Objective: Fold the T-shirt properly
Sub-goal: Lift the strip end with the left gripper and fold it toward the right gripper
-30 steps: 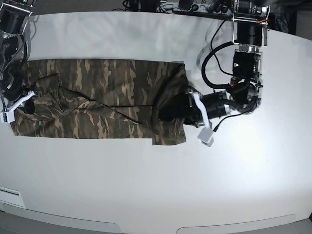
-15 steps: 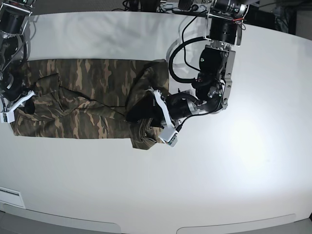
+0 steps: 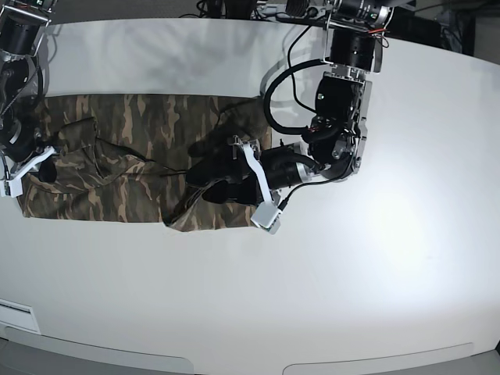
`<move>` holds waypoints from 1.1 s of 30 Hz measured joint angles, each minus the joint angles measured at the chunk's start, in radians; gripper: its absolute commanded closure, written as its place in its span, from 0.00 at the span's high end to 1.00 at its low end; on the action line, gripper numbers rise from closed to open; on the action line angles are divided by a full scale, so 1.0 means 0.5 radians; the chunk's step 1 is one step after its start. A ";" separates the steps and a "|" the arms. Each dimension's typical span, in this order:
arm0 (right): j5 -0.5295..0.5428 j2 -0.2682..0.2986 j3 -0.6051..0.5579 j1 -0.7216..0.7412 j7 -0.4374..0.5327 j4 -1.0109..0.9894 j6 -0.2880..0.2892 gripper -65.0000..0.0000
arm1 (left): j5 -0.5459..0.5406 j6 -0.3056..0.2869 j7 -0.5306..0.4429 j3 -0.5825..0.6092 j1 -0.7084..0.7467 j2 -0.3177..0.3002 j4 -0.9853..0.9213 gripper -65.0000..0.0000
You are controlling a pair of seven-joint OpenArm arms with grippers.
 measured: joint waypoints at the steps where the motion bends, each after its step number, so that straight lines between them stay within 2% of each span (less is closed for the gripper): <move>1: 0.000 0.000 0.000 0.000 0.000 0.000 0.000 0.00 | -0.001 -0.011 0.000 -0.001 0.001 0.000 0.000 0.57; 4: -0.001 0.000 0.000 0.000 0.000 0.000 0.000 0.00 | -0.002 -0.011 0.005 -0.070 0.000 0.000 0.000 0.55; 5: 0.000 0.000 0.000 0.000 0.000 0.000 0.001 0.00 | -0.002 -0.011 0.006 -0.119 0.000 0.001 0.000 0.47; 6: 0.002 0.000 0.000 0.000 0.000 0.000 0.001 0.00 | -0.002 -0.012 -0.002 -0.175 0.000 0.000 0.000 0.34; 8: 0.013 0.000 0.000 0.000 -0.004 0.000 0.000 0.00 | -0.001 -0.012 -0.009 -0.304 -0.005 0.000 0.000 0.02; 9: 0.013 0.000 0.000 0.000 -0.006 0.000 0.000 0.00 | -0.002 -0.013 -0.011 -0.372 -0.006 0.000 0.000 0.00; 11: 0.014 0.000 0.000 0.000 -0.006 0.000 0.001 0.00 | 0.000 -0.010 -0.008 -0.497 -0.005 -0.001 0.001 0.00; 12: 0.013 0.000 0.000 0.000 -0.006 0.000 0.001 0.00 | 0.002 0.036 -0.010 -0.538 -0.005 -0.007 0.001 0.00; 14: 0.014 0.000 0.000 0.000 -0.006 0.000 0.000 0.00 | 0.092 0.151 -0.014 -0.558 -0.004 -0.024 0.001 0.00; 17: 0.014 0.000 0.000 0.000 -0.006 0.000 0.001 0.00 | 0.192 0.170 -0.018 -0.532 0.027 -0.030 0.001 0.00; 23: 0.021 0.000 0.000 0.006 -0.011 0.000 0.003 0.00 | 0.356 0.171 -0.008 -0.230 0.082 -0.059 0.001 0.00; 27: 0.021 0.000 0.000 0.006 -0.015 0.000 0.008 0.00 | 0.356 0.169 0.015 0.023 0.104 -0.063 0.001 0.00; 29: 0.021 0.000 0.000 0.007 -0.016 0.000 0.007 0.00 | 0.344 0.132 0.035 0.169 0.105 -0.062 0.001 0.00; 33: 0.022 -0.001 0.000 0.007 -0.017 0.000 0.008 0.00 | 0.223 -0.050 0.024 0.401 0.094 -0.029 0.001 0.00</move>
